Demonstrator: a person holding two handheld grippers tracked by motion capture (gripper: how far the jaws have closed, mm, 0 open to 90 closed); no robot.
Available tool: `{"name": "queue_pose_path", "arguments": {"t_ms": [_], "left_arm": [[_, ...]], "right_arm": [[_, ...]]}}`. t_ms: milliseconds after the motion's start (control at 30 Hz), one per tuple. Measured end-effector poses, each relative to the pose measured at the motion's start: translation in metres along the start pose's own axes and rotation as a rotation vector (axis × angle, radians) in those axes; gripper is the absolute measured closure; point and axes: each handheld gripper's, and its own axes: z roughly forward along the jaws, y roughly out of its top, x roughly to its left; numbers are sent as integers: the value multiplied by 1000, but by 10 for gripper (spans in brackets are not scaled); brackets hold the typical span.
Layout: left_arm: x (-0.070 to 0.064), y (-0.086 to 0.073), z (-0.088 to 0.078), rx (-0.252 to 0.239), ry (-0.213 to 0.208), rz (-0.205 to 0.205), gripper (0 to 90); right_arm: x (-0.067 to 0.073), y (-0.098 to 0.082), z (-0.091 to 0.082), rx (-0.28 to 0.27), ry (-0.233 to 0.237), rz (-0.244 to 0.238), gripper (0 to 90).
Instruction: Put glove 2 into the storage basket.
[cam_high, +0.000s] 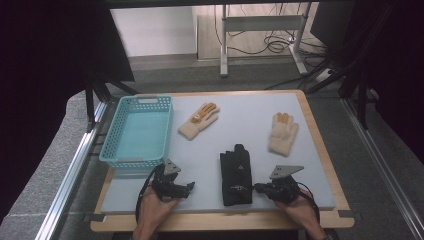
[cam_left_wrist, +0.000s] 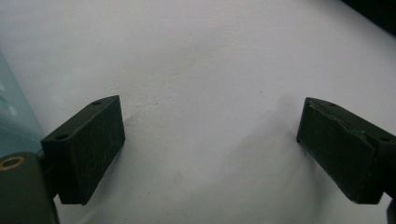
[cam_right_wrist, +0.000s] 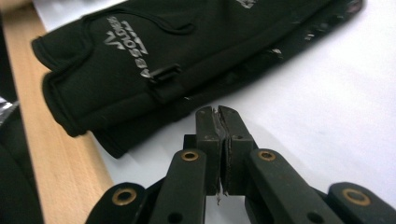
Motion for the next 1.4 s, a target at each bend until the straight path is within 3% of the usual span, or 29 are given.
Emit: {"name": "queue_pose_path", "arguments": {"t_ms": [233, 400, 600, 767, 1067, 1233, 1400], "left_arm": [[3, -2, -3, 4, -7, 14, 81], [11, -6, -6, 2, 9, -10, 73], [13, -7, -7, 0, 16, -13, 64], [16, -8, -8, 3, 36, -15, 52], [18, -9, -8, 3, 32, -39, 49], [18, -9, -8, 4, 30, -37, 47], [18, -9, -8, 3, 29, -37, 46]], "right_arm": [[10, 8, 13, 2, 27, -30, 865], [17, 15, 23, 0, 33, -42, 854], [26, 28, 41, -7, 38, -65, 841], [32, 40, 55, -8, 23, -67, 843], [41, 61, 82, -15, -14, -88, 837], [41, 61, 82, -19, -8, -85, 819], [39, 55, 70, -22, -8, -99, 765]]}}
